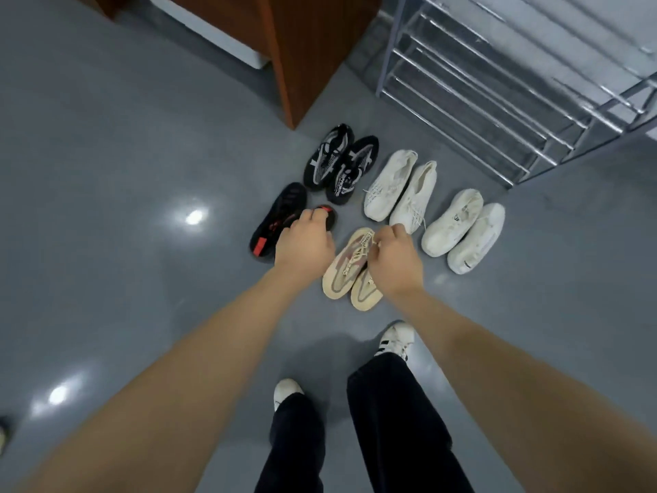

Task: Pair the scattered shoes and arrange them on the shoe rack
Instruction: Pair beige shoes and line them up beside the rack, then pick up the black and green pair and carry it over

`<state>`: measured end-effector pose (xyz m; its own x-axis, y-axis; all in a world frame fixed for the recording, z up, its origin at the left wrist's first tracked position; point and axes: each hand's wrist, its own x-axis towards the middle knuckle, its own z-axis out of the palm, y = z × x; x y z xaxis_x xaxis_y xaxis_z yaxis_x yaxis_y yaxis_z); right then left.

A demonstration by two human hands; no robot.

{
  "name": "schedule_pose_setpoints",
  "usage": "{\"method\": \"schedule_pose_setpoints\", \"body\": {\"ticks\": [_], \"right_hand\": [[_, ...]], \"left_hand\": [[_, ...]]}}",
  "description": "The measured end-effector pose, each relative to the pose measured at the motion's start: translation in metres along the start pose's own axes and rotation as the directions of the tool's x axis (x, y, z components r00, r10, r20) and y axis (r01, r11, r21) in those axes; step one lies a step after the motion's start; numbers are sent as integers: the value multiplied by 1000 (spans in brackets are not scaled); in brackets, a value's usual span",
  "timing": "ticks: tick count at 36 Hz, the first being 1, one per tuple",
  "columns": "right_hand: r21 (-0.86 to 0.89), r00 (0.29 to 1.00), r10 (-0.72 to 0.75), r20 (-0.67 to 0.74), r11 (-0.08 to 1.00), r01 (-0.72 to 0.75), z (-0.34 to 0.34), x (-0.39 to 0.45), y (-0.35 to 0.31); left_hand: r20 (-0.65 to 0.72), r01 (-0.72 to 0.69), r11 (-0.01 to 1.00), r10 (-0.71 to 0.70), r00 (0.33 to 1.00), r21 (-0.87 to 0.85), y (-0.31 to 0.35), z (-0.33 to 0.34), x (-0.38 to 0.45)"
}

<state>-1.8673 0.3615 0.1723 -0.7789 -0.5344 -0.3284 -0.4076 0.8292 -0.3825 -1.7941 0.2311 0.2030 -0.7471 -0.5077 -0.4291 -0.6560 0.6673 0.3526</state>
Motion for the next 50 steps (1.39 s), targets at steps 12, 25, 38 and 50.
{"method": "schedule_pose_setpoints", "body": {"ticks": [12, 25, 38, 50], "right_hand": [[264, 990, -132, -47, 954, 139, -86, -69, -134], [348, 931, -362, 53, 880, 322, -124, -172, -244], [488, 814, -563, 142, 755, 437, -145, -288, -254], [460, 518, -767, 378, 641, 614, -140, -415, -259]], "left_hand": [[-126, 160, 906, -225, 966, -391, -49, -140, -111], [-230, 256, 816, -421, 877, -519, -102, -229, -271], [-272, 347, 606, -700, 660, -716, -72, -209, -445], [-260, 385, 413, -883, 391, -825, -47, -152, -597]]}}
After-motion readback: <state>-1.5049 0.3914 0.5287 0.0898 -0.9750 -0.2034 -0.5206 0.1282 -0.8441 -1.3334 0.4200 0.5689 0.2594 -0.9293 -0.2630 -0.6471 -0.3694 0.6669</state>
